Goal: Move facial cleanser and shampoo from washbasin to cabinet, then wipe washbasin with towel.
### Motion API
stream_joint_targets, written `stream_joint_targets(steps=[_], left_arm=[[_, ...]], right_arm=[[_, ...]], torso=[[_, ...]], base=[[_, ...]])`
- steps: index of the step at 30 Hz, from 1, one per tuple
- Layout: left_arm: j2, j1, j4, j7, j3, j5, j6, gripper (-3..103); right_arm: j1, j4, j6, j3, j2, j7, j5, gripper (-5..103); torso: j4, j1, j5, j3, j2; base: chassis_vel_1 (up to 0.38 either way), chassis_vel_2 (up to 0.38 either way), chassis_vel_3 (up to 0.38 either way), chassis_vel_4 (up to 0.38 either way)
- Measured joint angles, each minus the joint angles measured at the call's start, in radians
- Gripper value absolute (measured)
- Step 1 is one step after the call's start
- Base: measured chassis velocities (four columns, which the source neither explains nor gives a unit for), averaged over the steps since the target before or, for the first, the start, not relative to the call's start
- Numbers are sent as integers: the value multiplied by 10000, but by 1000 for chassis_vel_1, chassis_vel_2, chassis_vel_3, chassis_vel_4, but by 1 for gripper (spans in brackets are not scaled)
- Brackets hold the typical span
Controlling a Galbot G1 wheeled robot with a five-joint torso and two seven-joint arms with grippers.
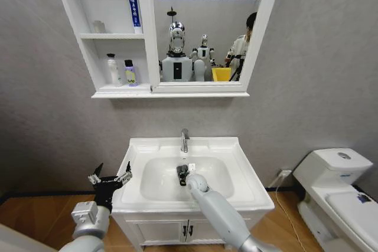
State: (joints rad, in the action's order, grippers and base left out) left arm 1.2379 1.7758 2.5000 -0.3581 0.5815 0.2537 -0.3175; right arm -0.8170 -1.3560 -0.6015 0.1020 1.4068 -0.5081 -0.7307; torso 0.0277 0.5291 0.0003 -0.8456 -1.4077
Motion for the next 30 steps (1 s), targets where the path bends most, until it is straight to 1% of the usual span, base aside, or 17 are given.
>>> stream_joint_targets(steps=[5,8,16,24,30], left_arm=[[0,0,0,0,0,0,0,100],[0,0,0,0,0,0,0,100],[0,0,0,0,0,0,0,100],[0,0,0,0,0,0,0,100],[0,0,0,0,0,0,0,100]], right_arm=[[-189,-160,-4,-125,-260,36,-5,3],[-381,-418,-14,-316,-536,43,-51,3],[-472,-573,-23,-719,-776,45,18,3],[-418,-458,84,-754,-638,128,214,3],[-366,-266,160,-454,-271,244,467,3]], torso=[[1,-1,0,1,0],[-1,-1,1,0,0],[1,0,1,0,0],[2,-1,-2,0,0],[-1,0,-1,0,0]], base=[[0,0,0,0],[0,0,0,0],[0,0,0,0],[0,0,0,0],[0,0,0,0]])
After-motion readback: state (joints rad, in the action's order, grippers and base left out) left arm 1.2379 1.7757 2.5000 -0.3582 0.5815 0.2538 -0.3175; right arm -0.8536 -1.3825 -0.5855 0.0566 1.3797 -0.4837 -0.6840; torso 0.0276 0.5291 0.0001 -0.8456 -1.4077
